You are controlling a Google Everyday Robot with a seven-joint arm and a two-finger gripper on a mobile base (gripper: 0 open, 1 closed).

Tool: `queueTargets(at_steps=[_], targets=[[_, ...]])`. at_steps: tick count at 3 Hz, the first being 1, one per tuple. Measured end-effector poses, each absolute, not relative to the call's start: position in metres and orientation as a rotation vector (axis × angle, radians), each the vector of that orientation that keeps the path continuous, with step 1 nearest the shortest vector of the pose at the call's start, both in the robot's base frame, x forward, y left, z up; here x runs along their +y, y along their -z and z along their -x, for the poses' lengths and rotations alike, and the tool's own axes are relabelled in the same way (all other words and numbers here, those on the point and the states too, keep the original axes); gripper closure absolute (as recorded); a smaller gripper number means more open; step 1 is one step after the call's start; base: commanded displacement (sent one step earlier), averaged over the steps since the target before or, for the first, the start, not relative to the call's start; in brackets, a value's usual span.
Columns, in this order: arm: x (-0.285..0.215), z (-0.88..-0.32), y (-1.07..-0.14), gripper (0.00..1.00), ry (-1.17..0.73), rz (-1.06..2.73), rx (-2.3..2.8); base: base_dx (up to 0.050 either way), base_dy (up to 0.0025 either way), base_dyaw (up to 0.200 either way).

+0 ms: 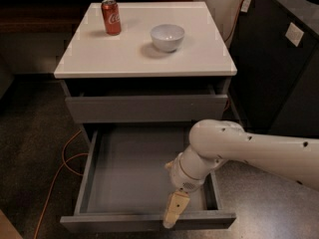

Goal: Close middle drawer

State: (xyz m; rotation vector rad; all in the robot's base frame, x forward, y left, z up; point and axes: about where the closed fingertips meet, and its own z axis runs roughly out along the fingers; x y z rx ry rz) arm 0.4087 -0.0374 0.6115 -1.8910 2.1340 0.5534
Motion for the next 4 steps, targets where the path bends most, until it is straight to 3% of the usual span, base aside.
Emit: queueTargets(at_steps=[2, 4], targets=[[-0.017, -0.391, -0.532, 0.02, -0.626, 1.954, 2.088, 0.0, 0.0, 0.0], [-0.006, -0.385, -0.485, 0.64, -0.652, 2.006, 2.101, 0.0, 0.0, 0.0]])
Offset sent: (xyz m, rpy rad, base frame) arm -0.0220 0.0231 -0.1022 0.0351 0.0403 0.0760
